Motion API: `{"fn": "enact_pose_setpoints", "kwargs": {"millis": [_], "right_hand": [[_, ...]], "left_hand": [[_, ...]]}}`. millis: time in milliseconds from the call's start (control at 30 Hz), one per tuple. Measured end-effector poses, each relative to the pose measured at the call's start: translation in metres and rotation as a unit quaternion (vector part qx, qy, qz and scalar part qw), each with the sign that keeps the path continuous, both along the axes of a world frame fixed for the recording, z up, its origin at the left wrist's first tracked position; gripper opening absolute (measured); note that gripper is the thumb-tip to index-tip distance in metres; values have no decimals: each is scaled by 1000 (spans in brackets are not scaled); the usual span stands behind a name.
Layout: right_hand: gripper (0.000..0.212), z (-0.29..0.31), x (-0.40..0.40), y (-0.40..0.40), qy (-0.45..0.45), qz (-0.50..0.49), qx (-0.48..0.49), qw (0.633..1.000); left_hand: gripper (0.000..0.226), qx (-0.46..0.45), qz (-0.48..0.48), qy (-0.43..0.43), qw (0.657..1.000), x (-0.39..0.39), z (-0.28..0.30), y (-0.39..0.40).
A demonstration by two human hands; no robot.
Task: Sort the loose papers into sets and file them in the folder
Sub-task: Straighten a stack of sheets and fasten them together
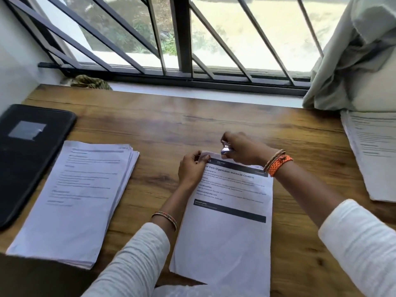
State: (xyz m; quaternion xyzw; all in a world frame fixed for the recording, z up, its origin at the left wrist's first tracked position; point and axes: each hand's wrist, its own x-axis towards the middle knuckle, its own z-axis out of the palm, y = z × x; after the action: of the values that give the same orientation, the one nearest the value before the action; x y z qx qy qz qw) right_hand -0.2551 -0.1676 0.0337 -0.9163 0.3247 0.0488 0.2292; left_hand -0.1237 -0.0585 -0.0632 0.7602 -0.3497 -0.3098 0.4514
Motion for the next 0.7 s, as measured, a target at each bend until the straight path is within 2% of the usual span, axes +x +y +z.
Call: {"fn": "enact_pose_setpoints", "kwargs": {"millis": [100,267,700], "right_hand": [[38,1,8,-1,27,64,-13,998],[35,-7,22,1,43,104,-32,993],[9,-17,43,9,99,177,-45,978]], "left_hand": [[15,-54,23,-11,998,-3,-6,6],[10,-108,27,-38,993,-6,-5,11],[10,-138,40,-103,984,-7,-10,16]]}}
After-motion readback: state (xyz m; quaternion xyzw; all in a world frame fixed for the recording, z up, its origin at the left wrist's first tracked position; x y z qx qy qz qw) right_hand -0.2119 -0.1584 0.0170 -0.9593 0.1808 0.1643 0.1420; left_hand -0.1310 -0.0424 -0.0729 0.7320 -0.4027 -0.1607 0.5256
